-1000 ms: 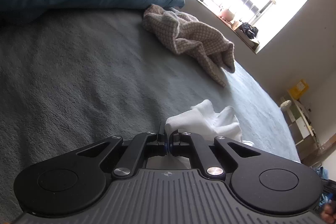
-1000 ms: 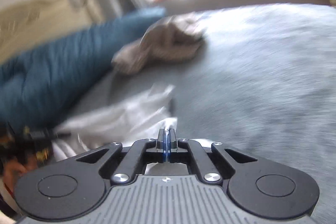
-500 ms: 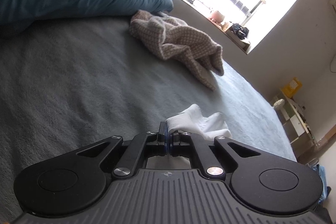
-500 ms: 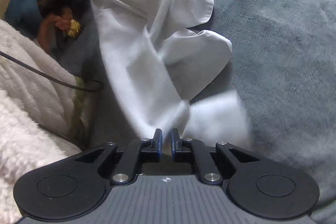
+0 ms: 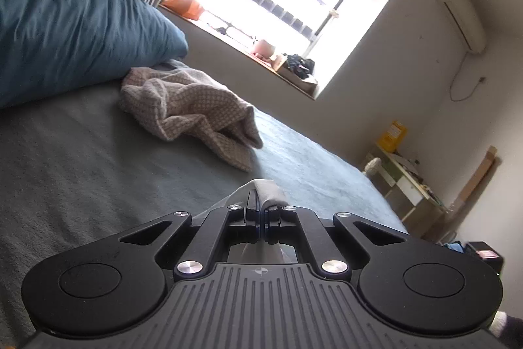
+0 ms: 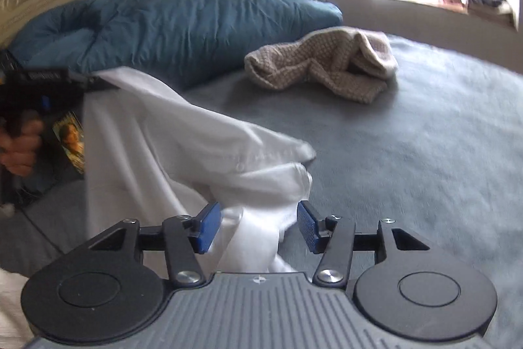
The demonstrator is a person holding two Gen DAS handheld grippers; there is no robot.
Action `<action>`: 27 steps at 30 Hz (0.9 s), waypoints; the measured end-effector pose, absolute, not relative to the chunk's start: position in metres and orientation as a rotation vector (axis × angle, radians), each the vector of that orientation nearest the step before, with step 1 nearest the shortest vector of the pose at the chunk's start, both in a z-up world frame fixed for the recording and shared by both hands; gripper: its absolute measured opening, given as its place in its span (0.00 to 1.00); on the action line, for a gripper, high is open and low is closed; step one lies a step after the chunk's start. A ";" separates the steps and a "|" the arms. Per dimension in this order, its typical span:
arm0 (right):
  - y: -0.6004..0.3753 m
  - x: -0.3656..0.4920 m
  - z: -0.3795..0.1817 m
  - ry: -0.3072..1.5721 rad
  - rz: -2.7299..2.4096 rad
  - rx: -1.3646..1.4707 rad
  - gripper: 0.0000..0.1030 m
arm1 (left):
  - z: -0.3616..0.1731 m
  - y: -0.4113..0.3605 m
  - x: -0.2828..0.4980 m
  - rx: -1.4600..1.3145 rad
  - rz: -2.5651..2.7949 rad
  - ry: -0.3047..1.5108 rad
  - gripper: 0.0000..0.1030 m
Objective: Fold clothes
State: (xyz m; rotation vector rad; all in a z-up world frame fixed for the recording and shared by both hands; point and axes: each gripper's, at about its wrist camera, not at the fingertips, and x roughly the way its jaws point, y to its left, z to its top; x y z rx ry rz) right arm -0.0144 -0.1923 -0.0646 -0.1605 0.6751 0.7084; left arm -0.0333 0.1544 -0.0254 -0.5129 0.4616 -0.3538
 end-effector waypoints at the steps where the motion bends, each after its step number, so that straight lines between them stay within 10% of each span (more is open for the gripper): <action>1: -0.180 -0.014 -0.068 0.639 0.705 -0.218 0.55 | -0.025 0.154 -0.033 -0.509 -0.367 0.462 0.00; 11: -0.074 -0.017 -0.067 0.310 0.877 -0.605 0.73 | -0.025 0.131 -0.020 -0.472 -0.543 0.482 0.00; 13: -0.065 -0.008 -0.059 0.324 0.917 -0.557 0.52 | -0.028 0.124 -0.015 -0.450 -0.557 0.500 0.01; 15: -0.068 0.007 -0.048 0.375 0.890 -0.466 0.06 | -0.030 0.116 -0.011 -0.428 -0.570 0.518 0.06; 19: -0.100 0.030 -0.028 0.377 0.737 -0.295 0.02 | -0.047 0.103 -0.012 -0.378 -0.575 0.596 0.40; 27: -0.152 0.053 0.007 0.331 0.486 -0.095 0.01 | -0.085 0.047 -0.020 -0.249 -0.674 0.798 0.47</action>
